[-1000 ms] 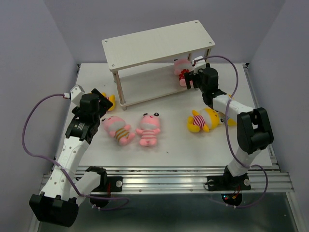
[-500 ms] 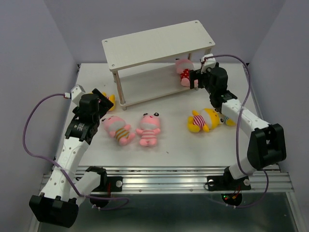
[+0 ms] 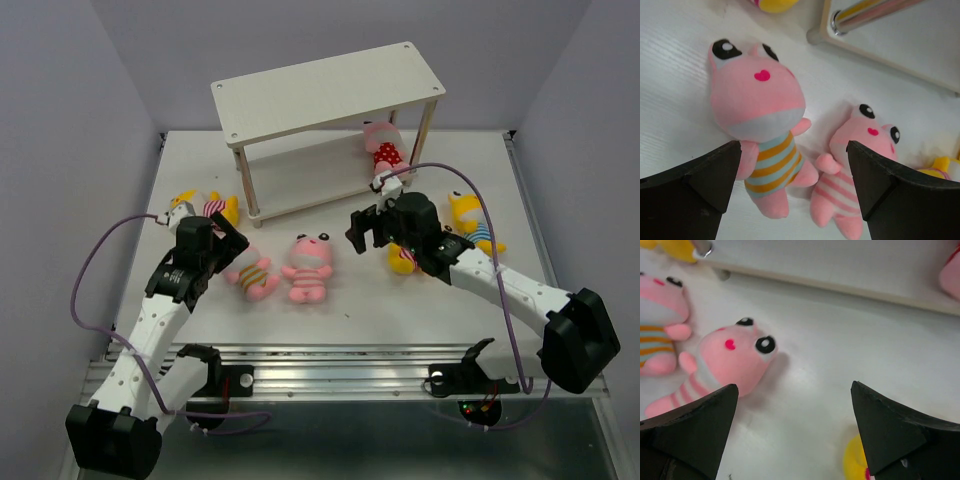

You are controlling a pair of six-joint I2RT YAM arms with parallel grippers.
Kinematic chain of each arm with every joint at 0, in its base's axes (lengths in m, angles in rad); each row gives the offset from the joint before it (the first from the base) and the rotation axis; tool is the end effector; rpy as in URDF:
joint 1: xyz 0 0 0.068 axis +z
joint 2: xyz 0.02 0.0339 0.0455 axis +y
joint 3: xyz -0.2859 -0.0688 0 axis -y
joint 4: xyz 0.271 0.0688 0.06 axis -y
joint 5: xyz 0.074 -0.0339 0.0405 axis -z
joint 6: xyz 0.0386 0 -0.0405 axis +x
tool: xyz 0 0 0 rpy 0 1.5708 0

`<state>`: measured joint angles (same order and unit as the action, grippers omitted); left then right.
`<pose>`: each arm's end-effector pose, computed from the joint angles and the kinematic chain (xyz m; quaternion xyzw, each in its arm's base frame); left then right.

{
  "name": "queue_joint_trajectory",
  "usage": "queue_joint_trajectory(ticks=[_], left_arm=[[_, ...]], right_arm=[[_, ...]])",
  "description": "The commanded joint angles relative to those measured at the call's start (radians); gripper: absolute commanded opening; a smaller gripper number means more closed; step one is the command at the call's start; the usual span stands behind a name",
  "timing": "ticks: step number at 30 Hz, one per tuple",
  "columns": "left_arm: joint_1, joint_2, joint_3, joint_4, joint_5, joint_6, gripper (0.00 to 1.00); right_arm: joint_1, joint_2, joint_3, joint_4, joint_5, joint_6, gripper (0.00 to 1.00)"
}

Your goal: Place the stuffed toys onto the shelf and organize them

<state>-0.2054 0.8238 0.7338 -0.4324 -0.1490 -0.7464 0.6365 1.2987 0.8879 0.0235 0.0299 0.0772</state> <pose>0.1953 -0.0348 0.3027 -0.2666 0.8220 -0.1714 0.4732 0.2579 0.1892 0.2931 -0.2210 0.7999 0.1832 0.5269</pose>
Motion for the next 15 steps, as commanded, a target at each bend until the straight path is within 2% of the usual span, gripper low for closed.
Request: queue_joint_trajectory(ticks=[1, 3, 5, 6, 8, 9, 10, 15], left_arm=[[0.003, 0.029, -0.048, 0.000, 0.086, -0.021, 0.99], [0.003, 0.031, -0.056, -0.011, 0.085, -0.027, 0.99], [0.003, 0.015, -0.063, -0.012, 0.085, -0.033, 0.99], [0.003, 0.000, -0.068, -0.011, 0.082, -0.044, 0.99], [0.003, -0.009, -0.071, -0.008, 0.080, -0.050, 0.99], [0.003, -0.014, -0.073, -0.008, 0.081, -0.051, 0.99], [0.003, -0.017, -0.070, -0.008, 0.085, -0.051, 0.99], [0.001, -0.015, -0.065, -0.037, 0.080, -0.047, 0.99]], right_arm=[[0.086, -0.036, -0.058, 0.000, -0.168, 0.078, 1.00], [0.129, -0.048, -0.073, -0.014, -0.177, 0.081, 1.00], [0.163, -0.056, -0.087, -0.019, -0.151, 0.169, 1.00], [0.201, -0.061, -0.099, -0.022, -0.118, 0.258, 1.00], [0.258, -0.059, -0.115, -0.020, -0.049, 0.330, 1.00], [0.291, -0.053, -0.113, -0.023, 0.035, 0.354, 1.00], [0.355, -0.029, -0.107, -0.057, 0.080, 0.408, 1.00], [0.428, 0.079, -0.067, -0.077, 0.254, 0.562, 1.00]])
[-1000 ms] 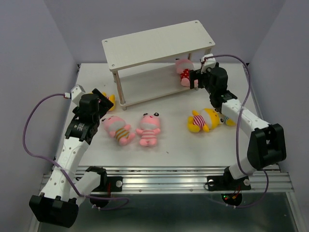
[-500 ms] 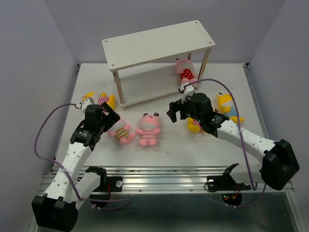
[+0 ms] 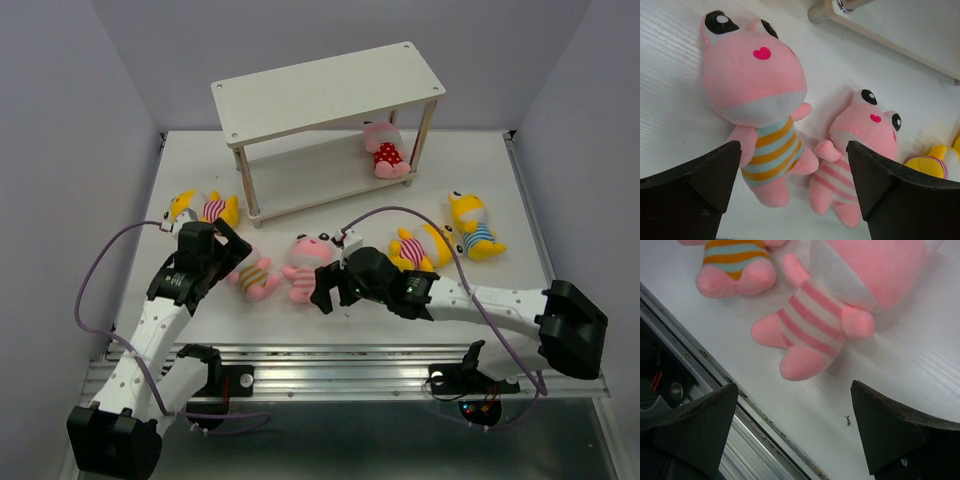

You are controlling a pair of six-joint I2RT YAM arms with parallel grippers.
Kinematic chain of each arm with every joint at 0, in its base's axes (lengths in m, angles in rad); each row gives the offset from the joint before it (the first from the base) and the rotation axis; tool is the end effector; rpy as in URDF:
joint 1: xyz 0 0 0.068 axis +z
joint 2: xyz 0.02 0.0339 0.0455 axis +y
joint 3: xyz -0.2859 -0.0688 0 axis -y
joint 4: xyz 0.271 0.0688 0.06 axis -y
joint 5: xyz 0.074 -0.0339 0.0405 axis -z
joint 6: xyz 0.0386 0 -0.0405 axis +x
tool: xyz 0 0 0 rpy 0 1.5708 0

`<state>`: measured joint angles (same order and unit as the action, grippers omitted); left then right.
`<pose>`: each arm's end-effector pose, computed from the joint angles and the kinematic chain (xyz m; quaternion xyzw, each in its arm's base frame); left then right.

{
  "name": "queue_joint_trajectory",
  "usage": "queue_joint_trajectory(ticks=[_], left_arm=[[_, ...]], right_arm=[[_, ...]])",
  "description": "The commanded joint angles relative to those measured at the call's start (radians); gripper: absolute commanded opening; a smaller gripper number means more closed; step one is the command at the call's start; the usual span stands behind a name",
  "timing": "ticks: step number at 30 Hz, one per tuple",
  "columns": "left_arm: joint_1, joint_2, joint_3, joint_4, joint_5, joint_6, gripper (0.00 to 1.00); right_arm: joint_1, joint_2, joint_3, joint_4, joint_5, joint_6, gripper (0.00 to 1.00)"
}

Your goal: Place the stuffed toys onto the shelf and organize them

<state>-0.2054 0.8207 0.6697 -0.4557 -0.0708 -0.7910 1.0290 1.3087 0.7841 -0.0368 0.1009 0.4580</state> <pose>0.1909 -0.0370 0.2771 -0.2713 0.8431 -0.1938 0.4220 0.1610 0.2599 0.2460 -0.2228 0.8457 0.2944 0.3854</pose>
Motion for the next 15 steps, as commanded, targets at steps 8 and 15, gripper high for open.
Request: queue_joint_trajectory(ticks=[8, 15], left_arm=[[0.003, -0.049, -0.027, -0.023, 0.003, -0.013, 0.99], [0.003, -0.048, -0.035, -0.017, 0.006, -0.007, 0.99]], right_arm=[[0.124, 0.202, 0.107, 0.020, 0.292, 0.246, 0.89], [0.143, 0.277, 0.142, 0.025, 0.321, 0.263, 0.75]])
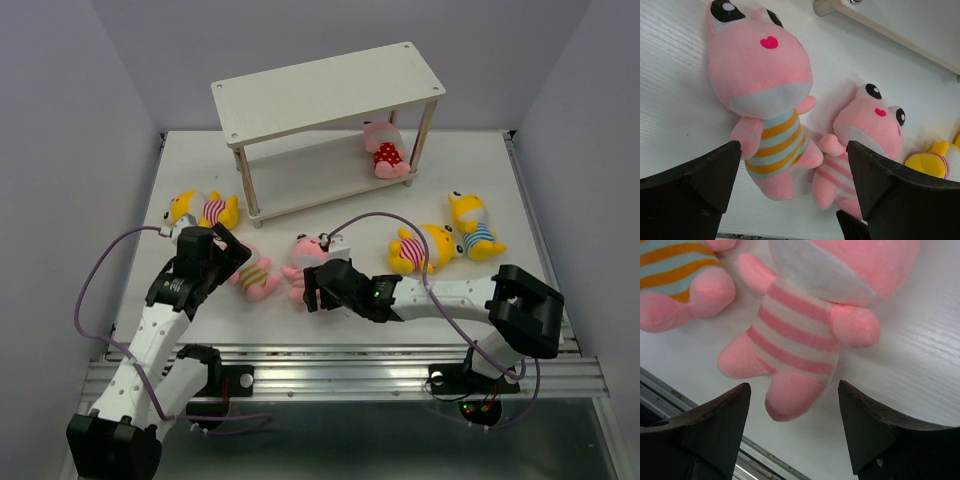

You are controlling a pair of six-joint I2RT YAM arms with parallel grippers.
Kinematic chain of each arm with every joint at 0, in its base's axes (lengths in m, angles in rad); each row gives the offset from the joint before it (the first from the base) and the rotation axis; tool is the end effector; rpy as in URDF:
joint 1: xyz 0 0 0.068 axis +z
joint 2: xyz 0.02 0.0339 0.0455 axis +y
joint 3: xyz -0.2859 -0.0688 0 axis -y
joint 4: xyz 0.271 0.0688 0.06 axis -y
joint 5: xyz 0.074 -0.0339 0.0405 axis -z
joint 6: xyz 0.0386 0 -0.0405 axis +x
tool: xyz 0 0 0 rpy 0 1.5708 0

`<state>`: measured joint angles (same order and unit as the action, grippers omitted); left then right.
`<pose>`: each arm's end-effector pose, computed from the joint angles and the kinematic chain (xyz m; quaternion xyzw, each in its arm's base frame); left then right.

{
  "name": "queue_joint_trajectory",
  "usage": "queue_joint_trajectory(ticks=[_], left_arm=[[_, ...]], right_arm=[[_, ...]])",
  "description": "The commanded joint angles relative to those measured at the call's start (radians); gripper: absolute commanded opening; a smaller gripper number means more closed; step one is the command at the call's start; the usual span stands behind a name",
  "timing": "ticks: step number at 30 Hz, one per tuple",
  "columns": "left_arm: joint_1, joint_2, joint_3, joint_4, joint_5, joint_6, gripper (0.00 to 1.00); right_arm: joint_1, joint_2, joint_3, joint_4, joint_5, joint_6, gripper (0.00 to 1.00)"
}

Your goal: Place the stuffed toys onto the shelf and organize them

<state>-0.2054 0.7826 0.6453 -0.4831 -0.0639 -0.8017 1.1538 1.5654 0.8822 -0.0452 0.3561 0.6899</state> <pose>0.1821 -0.0354 0.2720 -0.2750 0.8452 -0.1958 0.4142 0.1535 0.3134 0.2015 -0.1360 0.8908 0.2229 0.3720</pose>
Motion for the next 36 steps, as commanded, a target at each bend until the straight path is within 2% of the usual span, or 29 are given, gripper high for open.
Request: queue_joint_trajectory(ticks=[1, 4, 6, 7, 9, 13, 15, 19, 23, 25, 32, 36], left_arm=[[0.001, -0.009, -0.010, 0.011, -0.001, 0.006, 0.99], [0.003, -0.009, -0.013, 0.012, -0.002, 0.009, 0.99], [0.003, -0.006, -0.015, 0.015, -0.002, 0.010, 0.99], [0.003, -0.006, -0.013, 0.017, -0.002, 0.012, 0.99], [0.001, -0.003, -0.013, 0.018, -0.002, 0.015, 0.99], [0.001, 0.001, -0.013, 0.023, -0.001, 0.018, 0.99], [0.003, 0.003, -0.012, 0.021, -0.001, 0.022, 0.99], [0.001, 0.003, -0.003, 0.024, -0.002, 0.030, 0.99], [0.003, -0.002, -0.003, 0.035, -0.001, 0.035, 0.99], [0.003, 0.000, -0.003, 0.038, 0.001, 0.039, 0.99], [0.003, 0.027, 0.017, 0.061, 0.006, 0.053, 0.99], [0.003, 0.049, 0.028, 0.072, 0.007, 0.061, 0.99]], right_arm=[[0.018, 0.025, 0.049, 0.030, 0.073, 0.036, 0.70], [0.018, 0.030, 0.057, 0.010, 0.101, 0.049, 0.44], [0.018, 0.027, 0.061, -0.005, 0.110, 0.048, 0.36], [0.018, 0.027, 0.069, -0.011, 0.118, 0.048, 0.29], [0.027, 0.030, 0.077, -0.034, 0.124, 0.049, 0.23], [0.027, 0.024, 0.080, -0.036, 0.130, 0.022, 0.01], [0.027, 0.016, 0.086, -0.030, 0.135, -0.013, 0.01], [0.027, -0.034, 0.087, 0.008, 0.181, -0.276, 0.01], [0.027, -0.126, 0.072, 0.064, 0.250, -0.429, 0.01], [0.017, -0.145, 0.080, 0.064, 0.262, -0.469, 0.01], [-0.089, -0.189, 0.118, 0.068, 0.162, -0.524, 0.01], [-0.189, -0.183, 0.156, 0.114, 0.087, -0.547, 0.01]])
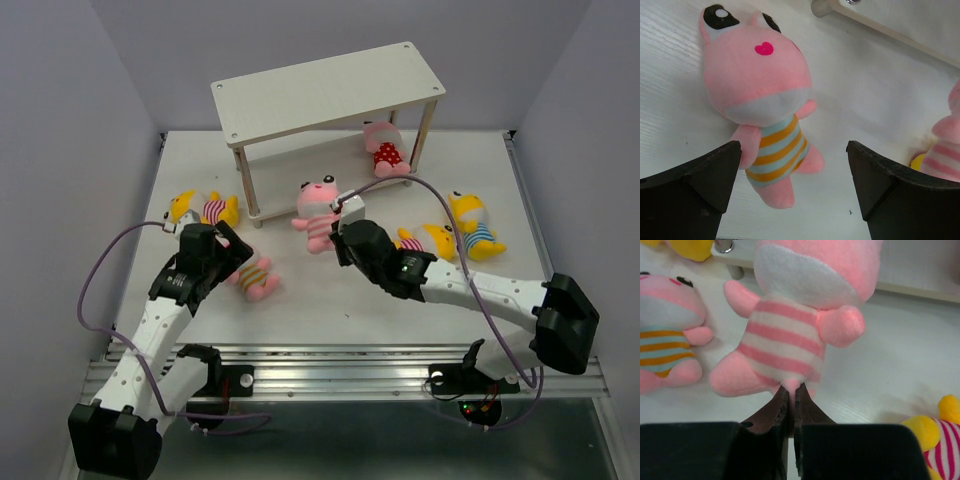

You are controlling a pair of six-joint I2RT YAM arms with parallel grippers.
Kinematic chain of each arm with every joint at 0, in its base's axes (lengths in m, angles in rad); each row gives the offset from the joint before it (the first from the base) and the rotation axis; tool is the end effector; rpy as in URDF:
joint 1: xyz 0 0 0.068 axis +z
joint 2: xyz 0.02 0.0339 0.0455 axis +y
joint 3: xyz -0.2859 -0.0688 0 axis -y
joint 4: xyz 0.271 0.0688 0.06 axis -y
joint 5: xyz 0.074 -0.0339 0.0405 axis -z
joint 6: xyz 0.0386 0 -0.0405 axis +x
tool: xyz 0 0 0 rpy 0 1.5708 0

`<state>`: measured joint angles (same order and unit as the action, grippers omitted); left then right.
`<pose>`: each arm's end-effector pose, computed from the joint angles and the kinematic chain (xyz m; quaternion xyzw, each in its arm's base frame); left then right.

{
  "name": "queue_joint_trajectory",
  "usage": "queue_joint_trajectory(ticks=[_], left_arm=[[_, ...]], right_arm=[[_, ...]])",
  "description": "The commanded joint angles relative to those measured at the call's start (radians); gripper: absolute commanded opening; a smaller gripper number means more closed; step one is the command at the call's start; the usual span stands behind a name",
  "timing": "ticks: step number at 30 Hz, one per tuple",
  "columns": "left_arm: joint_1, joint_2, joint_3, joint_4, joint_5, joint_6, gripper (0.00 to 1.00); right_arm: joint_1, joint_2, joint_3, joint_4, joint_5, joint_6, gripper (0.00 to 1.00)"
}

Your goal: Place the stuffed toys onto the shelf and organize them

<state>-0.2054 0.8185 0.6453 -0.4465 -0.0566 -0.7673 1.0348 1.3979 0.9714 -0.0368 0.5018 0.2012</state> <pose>0.1899 -0.0373 0.2693 -0.2589 0.8503 -0.1917 0.4163 0.1890 0.2818 0.2895 -0.2142 0.8062 0.1230 0.5375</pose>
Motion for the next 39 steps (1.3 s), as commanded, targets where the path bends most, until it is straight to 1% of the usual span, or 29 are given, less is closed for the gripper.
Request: queue_joint_trajectory(ticks=[1, 3, 7, 9, 11, 14, 15, 19, 21, 29, 32, 39], left_arm=[[0.003, 0.018, 0.031, 0.037, -0.002, 0.029, 0.99], [0.003, 0.031, 0.034, 0.042, -0.005, 0.031, 0.99], [0.003, 0.051, 0.045, 0.042, -0.015, 0.039, 0.99], [0.003, 0.065, 0.053, 0.035, -0.022, 0.042, 0.99], [0.003, 0.076, 0.057, 0.034, -0.025, 0.042, 0.99], [0.003, 0.083, 0.062, 0.035, -0.028, 0.045, 0.99], [0.003, 0.085, 0.065, 0.034, -0.029, 0.045, 0.99], [0.003, 0.091, 0.079, 0.020, -0.049, 0.049, 0.99], [0.003, 0.088, 0.077, 0.012, -0.058, 0.048, 0.99], [0.003, 0.080, 0.077, -0.011, -0.083, 0.048, 0.99], [0.003, 0.079, 0.077, -0.012, -0.084, 0.048, 0.99], [0.003, 0.079, 0.073, -0.011, -0.086, 0.048, 0.99]], right_arm=[[-0.114, -0.008, 0.069, 0.123, -0.100, -0.077, 0.01], [-0.151, 0.007, 0.081, 0.167, -0.137, -0.106, 0.01], [-0.251, 0.059, 0.110, 0.228, -0.323, -0.174, 0.01], [-0.298, 0.088, 0.116, 0.271, -0.364, -0.224, 0.01], [-0.356, 0.127, 0.139, 0.276, -0.403, -0.221, 0.01], [-0.406, 0.174, 0.165, 0.282, -0.489, -0.224, 0.01], [-0.415, 0.185, 0.170, 0.284, -0.494, -0.232, 0.01], [-0.453, 0.223, 0.185, 0.308, -0.594, -0.234, 0.01], [-0.481, 0.239, 0.197, 0.314, -0.600, -0.233, 0.01], [-0.528, 0.318, 0.224, 0.345, -0.655, -0.220, 0.01], [-0.539, 0.332, 0.237, 0.353, -0.675, -0.203, 0.03], [-0.559, 0.375, 0.262, 0.362, -0.680, -0.203, 0.03]])
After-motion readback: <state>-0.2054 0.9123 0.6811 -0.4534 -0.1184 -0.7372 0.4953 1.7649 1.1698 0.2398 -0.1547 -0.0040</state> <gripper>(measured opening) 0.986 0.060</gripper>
